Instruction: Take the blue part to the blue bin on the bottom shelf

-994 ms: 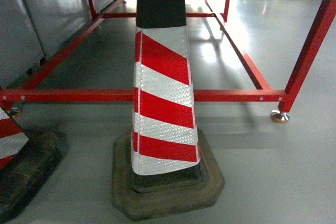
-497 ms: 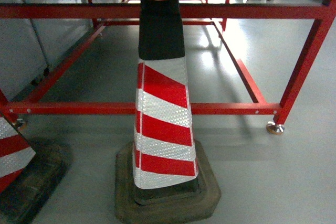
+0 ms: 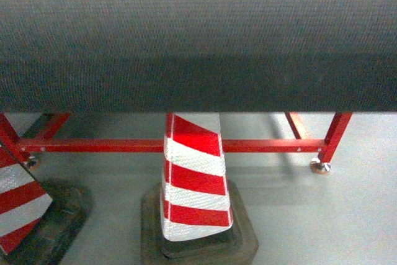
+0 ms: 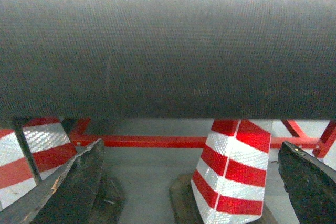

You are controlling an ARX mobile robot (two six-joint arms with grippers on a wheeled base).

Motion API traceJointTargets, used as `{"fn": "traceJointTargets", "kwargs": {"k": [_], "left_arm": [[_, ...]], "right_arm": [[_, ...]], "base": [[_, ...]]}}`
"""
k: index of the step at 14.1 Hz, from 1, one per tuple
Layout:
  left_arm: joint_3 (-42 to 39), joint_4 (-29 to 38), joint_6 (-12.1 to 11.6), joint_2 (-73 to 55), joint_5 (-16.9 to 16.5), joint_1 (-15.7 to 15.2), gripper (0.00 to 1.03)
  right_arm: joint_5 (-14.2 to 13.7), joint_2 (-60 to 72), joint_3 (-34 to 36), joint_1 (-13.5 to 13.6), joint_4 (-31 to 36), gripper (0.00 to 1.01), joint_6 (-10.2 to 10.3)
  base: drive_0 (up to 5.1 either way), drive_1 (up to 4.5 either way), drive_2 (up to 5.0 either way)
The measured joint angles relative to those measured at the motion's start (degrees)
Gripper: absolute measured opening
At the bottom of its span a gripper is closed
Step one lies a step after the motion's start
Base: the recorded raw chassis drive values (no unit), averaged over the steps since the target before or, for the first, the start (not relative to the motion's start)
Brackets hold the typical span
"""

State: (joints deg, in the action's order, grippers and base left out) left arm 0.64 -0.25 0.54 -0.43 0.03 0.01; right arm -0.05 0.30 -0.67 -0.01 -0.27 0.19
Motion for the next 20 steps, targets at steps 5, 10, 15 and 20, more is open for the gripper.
{"fn": "traceJointTargets", "kwargs": {"k": [5, 10, 15, 20], "left_arm": [[0.0, -0.02, 0.02, 0.0, -0.02, 0.0, 0.98], [0.0, 0.0, 0.02, 0.0, 0.07, 0.0, 0.98], [0.02, 0.11, 0.04, 0.0, 0.02, 0.0, 0.98], [0.02, 0.02, 0.02, 0.0, -0.02, 0.0, 0.98]], "right_arm": [[0.04, 0.0, 0.0, 0.0, 0.0, 0.98, 0.0], [0.15, 0.0, 0.0, 0.0, -0.04, 0.98, -0.13], [0.04, 0.0, 0.0, 0.0, 0.11, 0.98, -0.02], [0.07, 0.0, 0.0, 0.0, 0.0, 0.98, -0.02]], "base": [[0.0, 0.0, 0.0], [0.0, 0.0, 0.0], [0.0, 0.0, 0.0], [0.0, 0.0, 0.0]]}}
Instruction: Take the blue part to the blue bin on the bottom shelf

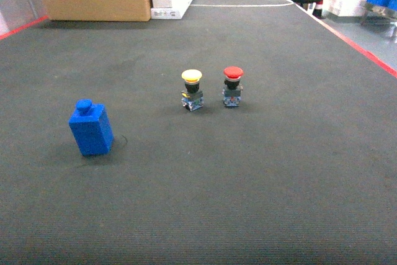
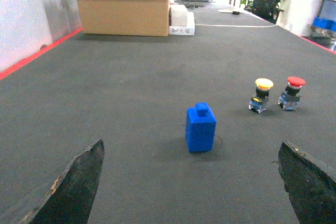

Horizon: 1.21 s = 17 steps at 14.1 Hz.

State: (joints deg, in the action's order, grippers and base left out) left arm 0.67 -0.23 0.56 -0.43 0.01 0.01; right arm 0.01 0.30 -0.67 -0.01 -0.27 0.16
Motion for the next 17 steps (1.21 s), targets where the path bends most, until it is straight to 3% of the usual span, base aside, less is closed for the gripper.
{"fn": "traceJointTargets", "kwargs": {"k": [1, 2, 3, 4, 6, 7, 9, 11, 14, 17], "left_arm": [[0.0, 0.0, 0.0, 0.0, 0.02, 0.0, 0.98], [1.68, -6.16, 0.94, -1.95, 4.0, 1.66, 0.98], [2.97, -6.08, 2.29, -9.07, 9.2, 4.13, 0.98], [2.6, -0.48, 2.71, -14.71, 11.67, 6.62, 0.98], [4.09, 22.27, 3.54, -36.68, 15.28, 14.62, 0.98], [7.43, 32.54, 3.63, -48.78, 15.61, 16.68, 0.98], [14.88, 48.7, 3.96, -69.18, 16.09, 17.62, 0.98], [21.38, 56.68, 3.96, -86.62, 16.04, 16.9, 0.98], [28.92, 61.4, 3.74, -103.8, 15.87, 13.6, 0.98], [34.27, 61.31, 3.54, -113.04, 14.45, 12.0, 0.98]], "right_arm": [[0.0, 0.0, 0.0, 0.0, 0.0, 0.98, -0.02], [0.02, 0.0, 0.0, 0.0, -0.02, 0.98, -0.02], [0.02, 0.0, 0.0, 0.0, -0.02, 0.98, -0.04], [0.02, 0.0, 0.0, 0.0, 0.0, 0.98, 0.0], [0.0, 0.0, 0.0, 0.0, 0.0, 0.98, -0.02], [0.02, 0.0, 0.0, 0.0, 0.0, 0.98, -0.02], [0.0, 0.0, 0.0, 0.0, -0.02, 0.98, 0.0], [0.02, 0.0, 0.0, 0.0, 0.0, 0.98, -0.02], [0.02, 0.0, 0.0, 0.0, 0.0, 0.98, -0.02], [0.0, 0.0, 0.0, 0.0, -0.02, 0.98, -0.02]], "base": [[0.0, 0.0, 0.0], [0.0, 0.0, 0.0], [0.0, 0.0, 0.0], [0.0, 0.0, 0.0], [0.0, 0.0, 0.0], [0.0, 0.0, 0.0], [0.0, 0.0, 0.0], [0.0, 0.0, 0.0], [0.0, 0.0, 0.0], [0.0, 0.0, 0.0]]}}
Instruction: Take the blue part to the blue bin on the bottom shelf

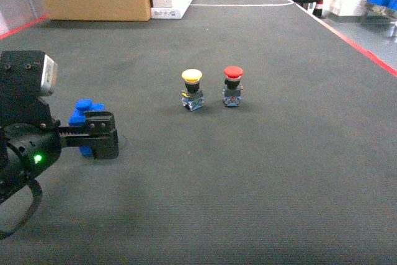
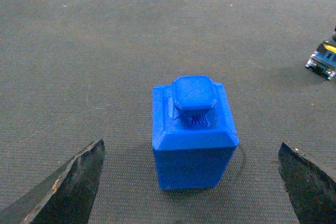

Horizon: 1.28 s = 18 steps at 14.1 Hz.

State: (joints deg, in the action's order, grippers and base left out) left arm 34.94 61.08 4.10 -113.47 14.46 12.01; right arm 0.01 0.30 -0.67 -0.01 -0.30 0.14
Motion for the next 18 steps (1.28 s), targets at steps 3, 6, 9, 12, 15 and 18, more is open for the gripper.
{"fn": "traceJointTargets", "kwargs": {"k": [3, 6, 9, 12, 15, 18], "left_arm": [[6.03, 0.24, -0.24, -7.04, -1.57, -1.29, 0.98], [10.16, -0.94, -1.53, -12.0, -2.16, -2.25, 0.98], [12.44, 0.22, -2.34, -13.09, -3.19, -3.13, 0.7], [12.55, 2.54, -3.3, -13.64, -3.61, -2.97, 0.45], [5.18, 7.32, -4.22, -9.66, -3.98, -2.54, 0.44], [-10.14, 11.47, -2.69, 5.42, -1.95, -0.57, 0.44]], "right_arm": [[0.0, 0.0, 0.0, 0.0, 0.02, 0.98, 0.02], [0.0, 0.0, 0.0, 0.0, 0.0, 0.98, 0.0], [0.0, 0.0, 0.0, 0.0, 0.0, 0.98, 0.0], [0.0, 0.0, 0.0, 0.0, 0.0, 0.98, 0.02], [0.0, 0.0, 0.0, 0.0, 0.0, 0.98, 0.0], [0.02, 0.0, 0.0, 0.0, 0.0, 0.98, 0.0]], "base": [[0.0, 0.0, 0.0], [0.0, 0.0, 0.0], [0.0, 0.0, 0.0], [0.0, 0.0, 0.0], [0.0, 0.0, 0.0], [0.0, 0.0, 0.0]]}}
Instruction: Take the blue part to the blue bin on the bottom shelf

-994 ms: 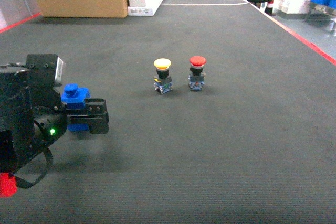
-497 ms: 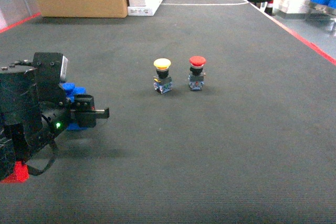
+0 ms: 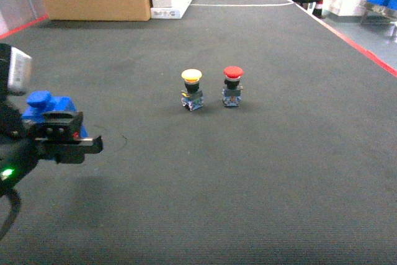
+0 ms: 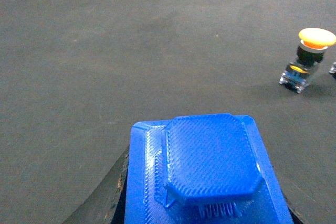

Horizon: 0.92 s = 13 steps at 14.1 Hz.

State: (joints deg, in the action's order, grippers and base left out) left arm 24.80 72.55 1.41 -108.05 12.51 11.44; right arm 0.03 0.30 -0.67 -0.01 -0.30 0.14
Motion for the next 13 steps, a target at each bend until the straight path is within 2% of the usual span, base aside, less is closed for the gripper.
{"fn": "traceJointTargets", "kwargs": {"k": [1, 3, 5, 6, 7, 9, 10, 11, 13], "left_arm": [[-6.38, -3.13, 0.13, 8.24, 1.2, 0.59, 0.44], [-13.77, -18.23, 0.11, 30.01, 4.72, 1.7, 0.44], [-14.56, -34.12, 0.24, 51.91, 7.41, 5.46, 0.44], [-14.56, -45.03, 0.39, 65.44, 9.7, 6.21, 0.44], [-14.56, -51.8, 0.83, 73.7, 11.67, 6.64, 0.44], [-14.53, -66.55, 1.57, 89.96, 16.26, 11.76, 0.44], [-14.53, -71.17, 1.81, 93.81, 18.82, 14.49, 0.44], [-14.64, -72.28, 1.84, 95.12, 21.59, 17.2, 0.44], [-14.86, -72.15, 1.7, 94.77, 22.71, 17.97, 0.44]], "right_arm": [[-0.02, 0.0, 0.0, 0.0, 0.0, 0.98, 0.02], [-0.02, 0.0, 0.0, 0.0, 0.0, 0.98, 0.0], [0.0, 0.0, 0.0, 0.0, 0.0, 0.98, 0.0], [-0.02, 0.0, 0.0, 0.0, -0.02, 0.98, 0.02], [-0.02, 0.0, 0.0, 0.0, 0.0, 0.98, 0.0], [-0.02, 0.0, 0.0, 0.0, 0.0, 0.98, 0.02], [-0.02, 0.0, 0.0, 0.0, 0.0, 0.98, 0.0], [-0.02, 0.0, 0.0, 0.0, 0.0, 0.98, 0.0], [-0.02, 0.0, 0.0, 0.0, 0.0, 0.98, 0.02]], "base": [[0.0, 0.0, 0.0], [0.0, 0.0, 0.0], [0.0, 0.0, 0.0], [0.0, 0.0, 0.0], [0.0, 0.0, 0.0], [0.0, 0.0, 0.0], [0.0, 0.0, 0.0], [0.0, 0.0, 0.0], [0.0, 0.0, 0.0]]}}
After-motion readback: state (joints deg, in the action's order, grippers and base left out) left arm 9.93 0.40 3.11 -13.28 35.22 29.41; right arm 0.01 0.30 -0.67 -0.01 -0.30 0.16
